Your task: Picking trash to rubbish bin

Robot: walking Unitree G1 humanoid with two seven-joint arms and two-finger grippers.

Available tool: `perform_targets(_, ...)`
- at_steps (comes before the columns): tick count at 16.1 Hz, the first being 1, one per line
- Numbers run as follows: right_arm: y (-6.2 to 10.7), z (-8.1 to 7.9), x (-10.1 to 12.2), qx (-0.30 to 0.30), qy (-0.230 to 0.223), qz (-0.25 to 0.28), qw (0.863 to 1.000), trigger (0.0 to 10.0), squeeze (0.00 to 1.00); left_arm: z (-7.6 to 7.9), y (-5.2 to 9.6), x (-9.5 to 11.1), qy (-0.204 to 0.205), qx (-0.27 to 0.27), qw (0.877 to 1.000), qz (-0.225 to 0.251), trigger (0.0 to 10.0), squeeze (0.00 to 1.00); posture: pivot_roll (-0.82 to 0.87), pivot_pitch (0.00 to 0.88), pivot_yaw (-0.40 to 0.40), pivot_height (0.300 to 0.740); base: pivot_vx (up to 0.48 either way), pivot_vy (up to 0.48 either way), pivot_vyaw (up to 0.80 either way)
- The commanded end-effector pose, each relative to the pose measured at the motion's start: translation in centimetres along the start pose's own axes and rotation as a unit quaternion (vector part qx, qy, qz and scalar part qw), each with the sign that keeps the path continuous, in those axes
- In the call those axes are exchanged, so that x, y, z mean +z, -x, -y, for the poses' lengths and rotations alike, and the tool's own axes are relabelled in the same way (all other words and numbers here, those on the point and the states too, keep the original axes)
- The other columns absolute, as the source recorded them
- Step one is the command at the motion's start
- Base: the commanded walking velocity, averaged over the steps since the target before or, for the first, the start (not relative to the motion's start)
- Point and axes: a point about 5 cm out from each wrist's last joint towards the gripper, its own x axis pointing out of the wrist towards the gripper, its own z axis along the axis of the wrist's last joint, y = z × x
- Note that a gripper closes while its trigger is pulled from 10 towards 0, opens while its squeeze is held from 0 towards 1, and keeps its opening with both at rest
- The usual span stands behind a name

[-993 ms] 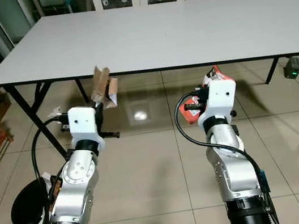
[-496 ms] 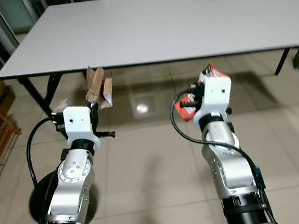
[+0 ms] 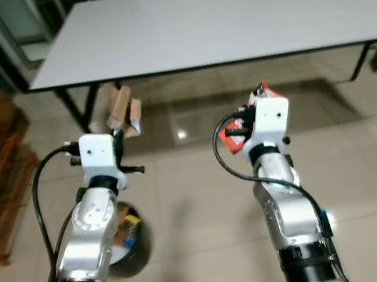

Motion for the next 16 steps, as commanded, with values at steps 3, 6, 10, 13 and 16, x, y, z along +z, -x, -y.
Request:
perform_targets(3, -0.08, -0.30, 0.24, 0.004, -0.008, 0.003, 1.000, 10.0, 0.00, -0.10, -0.10, 0.22, -0.003, -0.004, 1.000, 0.002, 10.0, 0.00, -0.04, 0.042, 0.012, 0.740, 0.000, 0.480, 0.00)
perform_targets(6, -0.09, -0.37, 0.21, 0.006, -0.008, 0.003, 1.000, 10.0, 0.00, -0.07, -0.11, 0.21, -0.003, -0.006, 1.000, 0.002, 10.0, 0.00, -0.04, 0.038, 0.013, 0.740, 0.000, 0.480, 0.00)
perform_targets(10, -0.12, -0.45, 0.21, 0.008, -0.008, 0.003, 1.000, 10.0, 0.00, 0.12, -0.15, 0.26, -0.005, -0.010, 1.000, 0.003, 10.0, 0.00, -0.04, 0.027, 0.015, 0.740, 0.000, 0.480, 0.00)
perform_targets(13, -0.11, -0.63, 0.14, 0.010, -0.008, 0.002, 1.000, 10.0, 0.00, 0.17, -0.19, 0.25, -0.012, -0.015, 1.000, 0.004, 10.0, 0.00, -0.04, 0.021, 0.018, 0.740, 0.000, 0.276, 0.00)
perform_targets(16, -0.13, -0.69, 0.12, 0.010, -0.009, 0.002, 1.000, 10.0, 0.00, 0.59, -0.09, 0.18, -0.005, -0.029, 1.000, 0.002, 10.0, 0.00, -0.04, 0.024, 0.020, 0.740, 0.000, 0.000, 0.00)
